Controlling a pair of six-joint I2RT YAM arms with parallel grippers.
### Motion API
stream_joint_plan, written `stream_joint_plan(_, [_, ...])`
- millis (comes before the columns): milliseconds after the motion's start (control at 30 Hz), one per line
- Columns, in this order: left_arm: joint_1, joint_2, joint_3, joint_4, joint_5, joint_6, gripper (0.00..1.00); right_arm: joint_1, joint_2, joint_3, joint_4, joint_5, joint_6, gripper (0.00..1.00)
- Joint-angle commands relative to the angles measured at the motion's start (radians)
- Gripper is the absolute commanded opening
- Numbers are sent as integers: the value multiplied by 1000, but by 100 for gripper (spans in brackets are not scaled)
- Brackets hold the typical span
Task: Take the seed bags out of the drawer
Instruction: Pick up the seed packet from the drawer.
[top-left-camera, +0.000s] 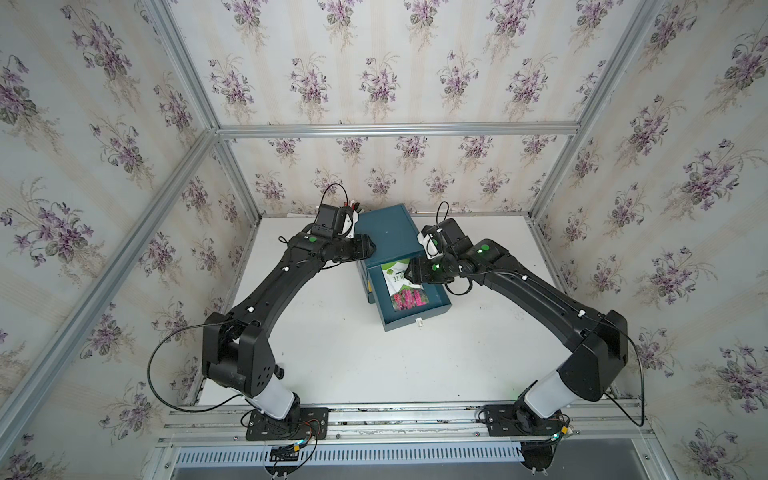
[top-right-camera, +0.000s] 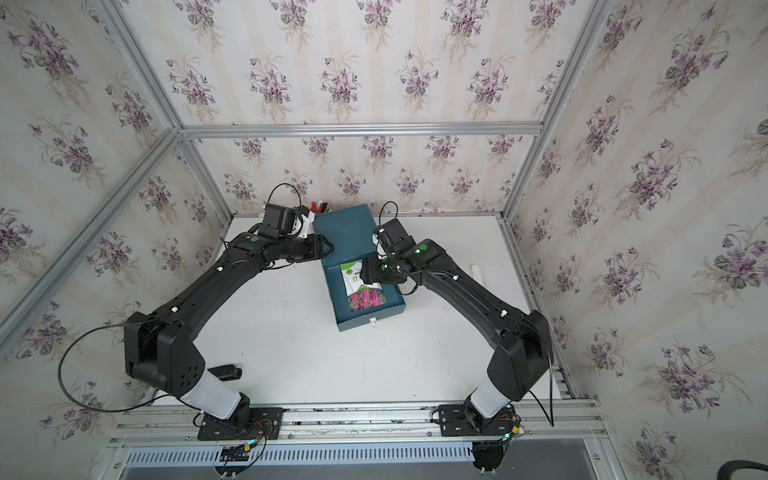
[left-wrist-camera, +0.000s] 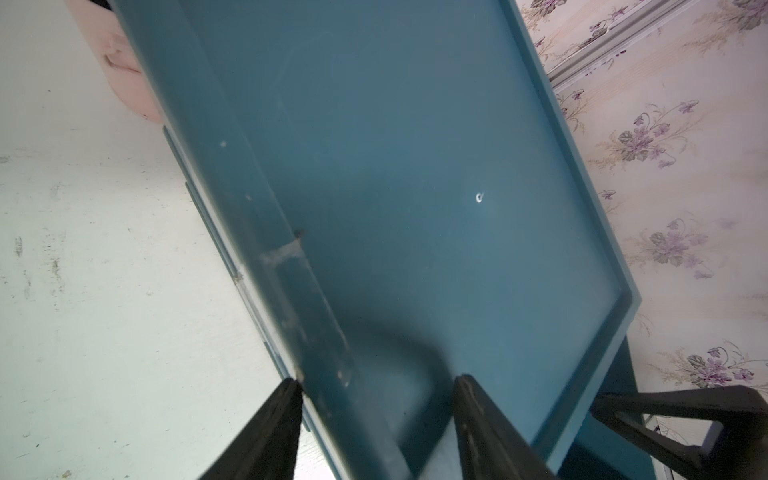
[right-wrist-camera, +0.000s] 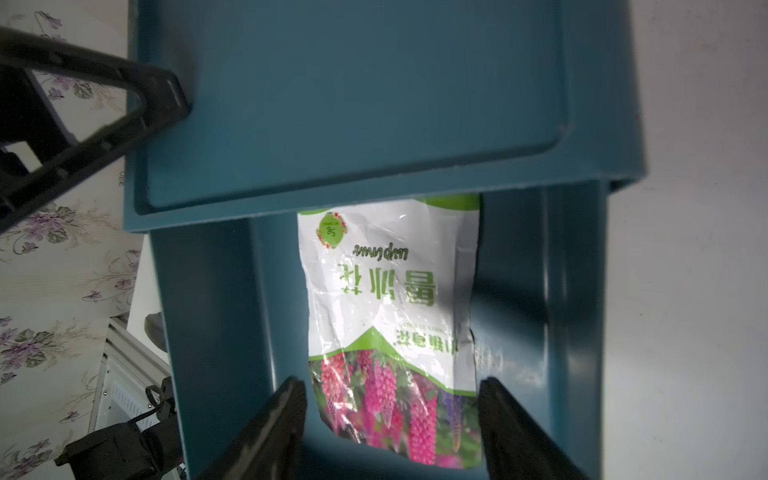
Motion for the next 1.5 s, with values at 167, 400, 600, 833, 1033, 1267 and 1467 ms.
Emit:
stream_joint_plan(167, [-3,14,-2,-147,-7,42,60,50,56,48,-31,135,-39,69])
stream_joint_plan(400, [-1,14,4,-162,-11,56,60,71,94,58,-32,189,-38,72])
stream_joint_plan(600, [-1,14,9,-170,-11,64,60,74,116,50,-30,215,-29,76])
stream_joint_plan(833, [0,17,10,-178,-11,76,60,82,141,51,-22,191,-23,80])
stream_joint_plan(1033, [3,19,12,-180,-8,80,60,89,148,58,4,138,-12,76])
stream_joint_plan(1267, [11,17,14,-186,-6,88,60,94,148,58,38,79,-2,61])
stream_joint_plan(1467, [15,15,7,-186,-7,90,60,94,148,54,48,70,1,51])
